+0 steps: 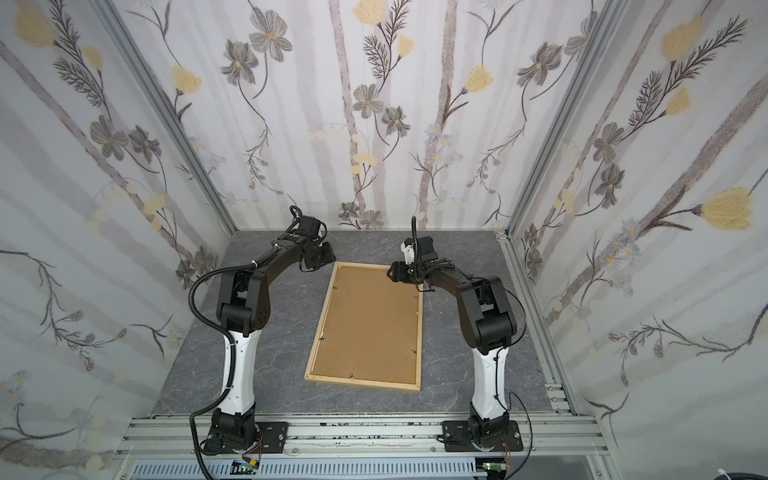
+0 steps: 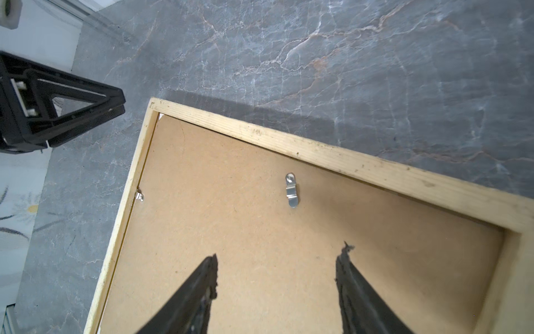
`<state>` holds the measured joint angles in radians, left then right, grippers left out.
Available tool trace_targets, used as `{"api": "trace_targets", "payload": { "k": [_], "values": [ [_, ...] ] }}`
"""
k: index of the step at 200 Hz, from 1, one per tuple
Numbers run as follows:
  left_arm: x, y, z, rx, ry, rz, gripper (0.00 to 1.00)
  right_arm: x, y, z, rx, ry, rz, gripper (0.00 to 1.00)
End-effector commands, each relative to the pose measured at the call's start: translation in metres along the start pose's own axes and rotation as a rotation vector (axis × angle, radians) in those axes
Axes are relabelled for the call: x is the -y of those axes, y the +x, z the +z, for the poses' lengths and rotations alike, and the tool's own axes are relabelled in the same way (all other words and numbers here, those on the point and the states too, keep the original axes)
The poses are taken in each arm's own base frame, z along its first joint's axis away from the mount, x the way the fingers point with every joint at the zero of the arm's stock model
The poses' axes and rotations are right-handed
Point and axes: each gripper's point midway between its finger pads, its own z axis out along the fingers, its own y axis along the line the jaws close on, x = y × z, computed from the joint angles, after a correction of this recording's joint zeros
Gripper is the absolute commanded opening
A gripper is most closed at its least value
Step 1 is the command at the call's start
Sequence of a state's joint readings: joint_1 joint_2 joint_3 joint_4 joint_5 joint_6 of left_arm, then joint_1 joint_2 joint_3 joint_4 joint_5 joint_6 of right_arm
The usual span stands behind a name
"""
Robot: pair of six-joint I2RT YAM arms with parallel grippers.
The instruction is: Put the photo into the frame
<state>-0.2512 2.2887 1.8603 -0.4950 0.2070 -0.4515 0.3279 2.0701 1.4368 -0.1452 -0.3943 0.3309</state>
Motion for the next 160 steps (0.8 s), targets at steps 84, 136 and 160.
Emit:
{"api": "trace_targets", "payload": {
  "k": [84, 136, 160],
  "values": [
    [-0.012, 0.032, -0.02, 0.043, 0.069, -0.065, 0.38, 0.0, -0.001, 0.021, -0.025, 0.0, 0.006, 0.58],
    [-0.004, 0.052, -0.014, 0.002, 0.104, -0.063, 0.38, -0.003, -0.006, 0.032, -0.03, -0.008, 0.007, 0.57],
    [-0.007, 0.058, -0.007, -0.013, 0.096, -0.063, 0.37, -0.006, -0.002, 0.037, -0.04, -0.013, 0.007, 0.57]
  ]
}}
